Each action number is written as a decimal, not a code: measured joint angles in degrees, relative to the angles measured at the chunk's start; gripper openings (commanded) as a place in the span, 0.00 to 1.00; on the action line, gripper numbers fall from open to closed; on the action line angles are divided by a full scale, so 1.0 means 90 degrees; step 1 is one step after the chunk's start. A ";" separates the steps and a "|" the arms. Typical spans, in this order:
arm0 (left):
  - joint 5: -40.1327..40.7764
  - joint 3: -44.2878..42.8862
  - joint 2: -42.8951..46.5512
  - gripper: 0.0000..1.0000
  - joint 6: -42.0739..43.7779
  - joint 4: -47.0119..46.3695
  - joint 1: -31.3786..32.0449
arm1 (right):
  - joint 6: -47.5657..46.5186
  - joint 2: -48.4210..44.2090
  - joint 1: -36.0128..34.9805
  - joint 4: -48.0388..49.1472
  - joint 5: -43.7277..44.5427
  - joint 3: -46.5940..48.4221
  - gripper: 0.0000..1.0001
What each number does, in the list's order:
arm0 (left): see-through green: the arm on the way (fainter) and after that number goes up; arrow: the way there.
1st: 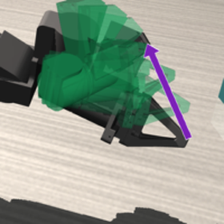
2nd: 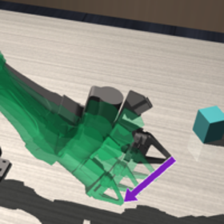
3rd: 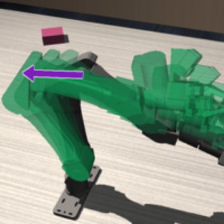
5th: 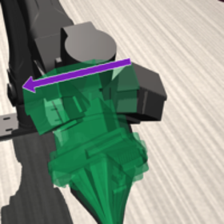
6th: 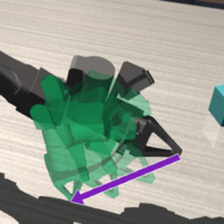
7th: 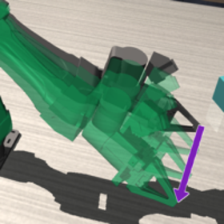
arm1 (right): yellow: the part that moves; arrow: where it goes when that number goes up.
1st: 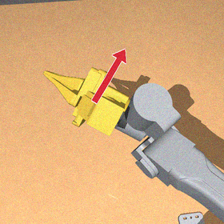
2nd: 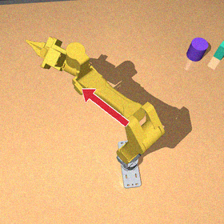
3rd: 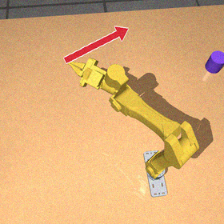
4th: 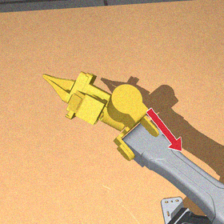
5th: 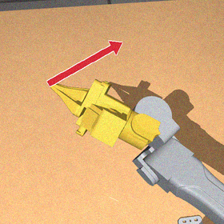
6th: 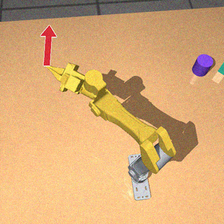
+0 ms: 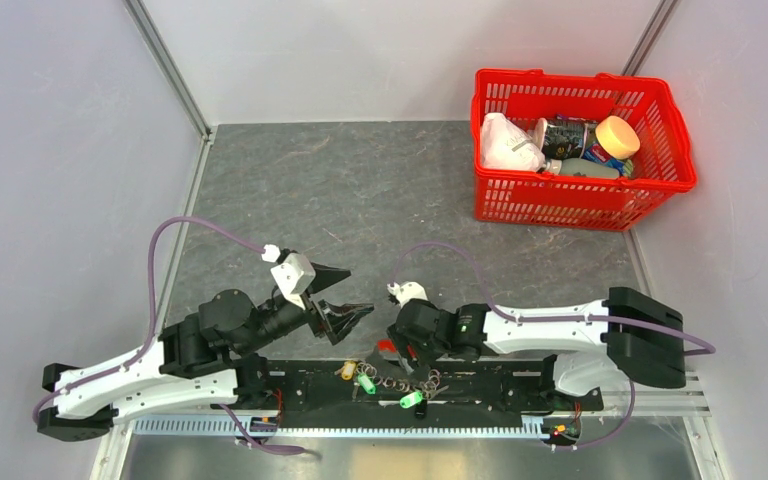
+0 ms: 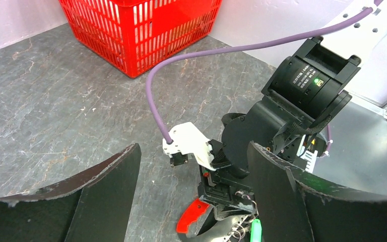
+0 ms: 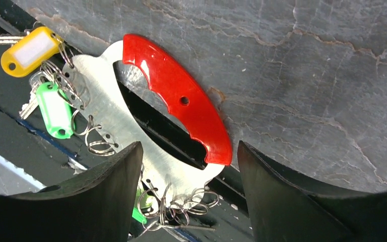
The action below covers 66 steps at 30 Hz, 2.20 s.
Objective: Put the keys on the keyring
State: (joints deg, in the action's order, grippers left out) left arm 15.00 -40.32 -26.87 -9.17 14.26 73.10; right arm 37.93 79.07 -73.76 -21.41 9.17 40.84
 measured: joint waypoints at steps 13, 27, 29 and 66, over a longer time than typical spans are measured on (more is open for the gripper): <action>0.0036 0.0143 0.0104 0.85 0.0002 0.0049 0.0000 | 0.0000 0.0619 0.0012 -0.0058 0.0539 0.0355 0.77; 0.0175 0.0155 0.0214 0.85 0.0002 0.0073 0.0000 | -0.0005 0.1010 0.0012 -0.0092 0.0707 0.0568 0.66; 0.0182 0.0155 0.0231 0.85 0.0002 0.0073 0.0000 | -0.0005 0.1035 0.0012 -0.0100 0.0709 0.0590 0.64; 0.0384 0.0214 0.0284 0.86 0.0002 0.0078 0.0000 | 0.0005 0.0461 -0.0027 -0.0957 0.2006 0.1013 0.21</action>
State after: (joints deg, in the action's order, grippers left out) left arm 18.46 -38.39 -24.32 -9.15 14.96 73.10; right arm 37.98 83.22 -74.00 -30.02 27.22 49.95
